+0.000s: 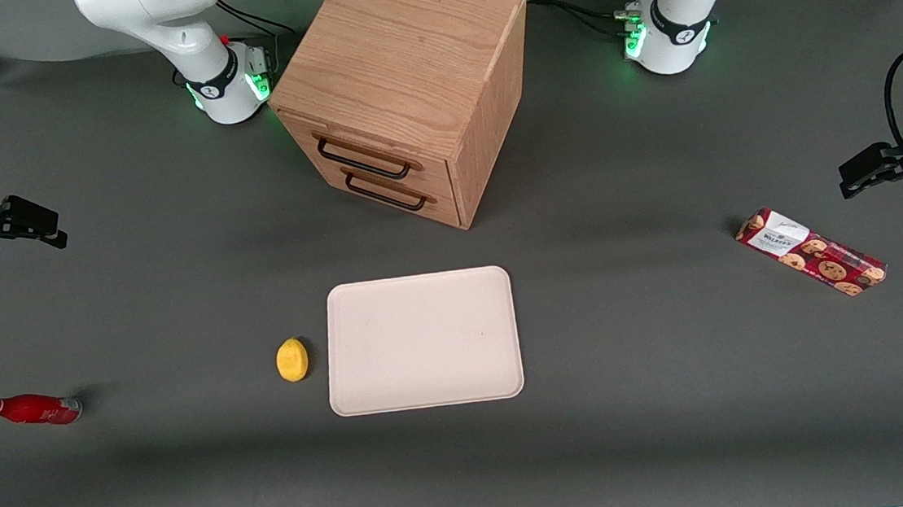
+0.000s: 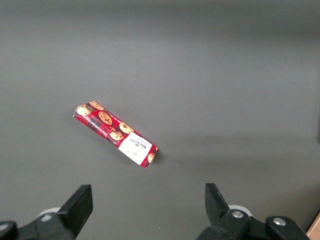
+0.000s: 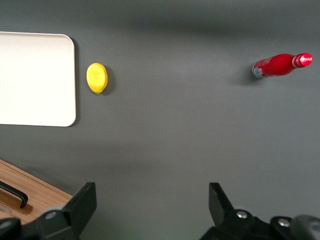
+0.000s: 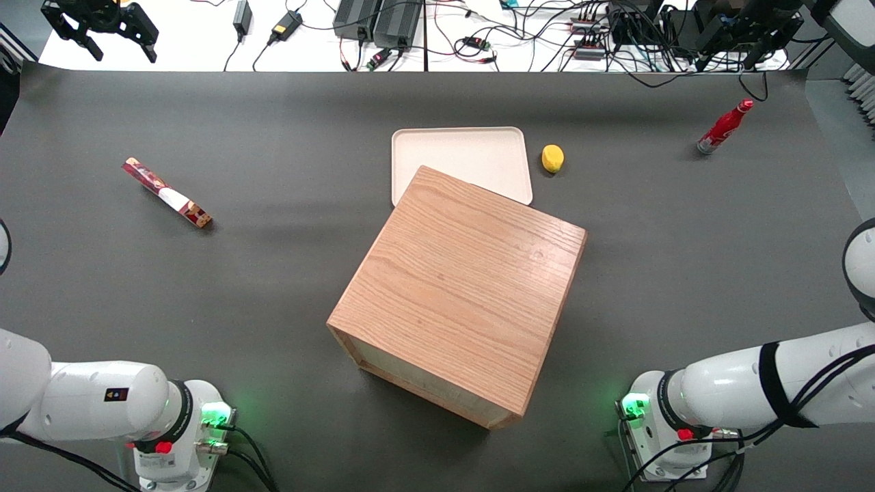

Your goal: Open upper drawer

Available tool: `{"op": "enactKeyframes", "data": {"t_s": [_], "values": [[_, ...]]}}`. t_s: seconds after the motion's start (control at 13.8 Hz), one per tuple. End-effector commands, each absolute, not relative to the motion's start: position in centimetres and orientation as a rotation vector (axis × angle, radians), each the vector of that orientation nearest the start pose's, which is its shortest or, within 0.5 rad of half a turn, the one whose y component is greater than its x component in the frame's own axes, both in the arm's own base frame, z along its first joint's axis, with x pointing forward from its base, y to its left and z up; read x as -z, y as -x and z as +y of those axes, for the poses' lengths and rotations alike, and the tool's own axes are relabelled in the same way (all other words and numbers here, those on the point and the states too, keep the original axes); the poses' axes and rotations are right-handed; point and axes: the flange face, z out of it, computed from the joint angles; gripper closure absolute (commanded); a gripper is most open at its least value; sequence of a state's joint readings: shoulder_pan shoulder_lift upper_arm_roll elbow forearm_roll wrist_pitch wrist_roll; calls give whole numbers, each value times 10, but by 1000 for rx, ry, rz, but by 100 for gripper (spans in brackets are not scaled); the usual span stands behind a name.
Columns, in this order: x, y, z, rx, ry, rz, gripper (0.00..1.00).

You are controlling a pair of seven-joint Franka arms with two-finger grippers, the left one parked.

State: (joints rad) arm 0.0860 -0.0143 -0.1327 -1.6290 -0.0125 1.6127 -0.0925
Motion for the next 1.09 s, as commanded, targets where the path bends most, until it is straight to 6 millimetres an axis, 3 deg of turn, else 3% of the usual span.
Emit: {"op": "enactKeyframes", "data": {"t_s": [0.0, 0.29, 0.58, 1.01], "values": [[-613, -554, -29, -3, 3164, -89, 0], [-612, -554, -29, -5, 3164, -93, 0], [-608, -554, -13, -24, 3160, -139, 0], [-607, -533, 115, -118, 3069, -453, 0]]}}
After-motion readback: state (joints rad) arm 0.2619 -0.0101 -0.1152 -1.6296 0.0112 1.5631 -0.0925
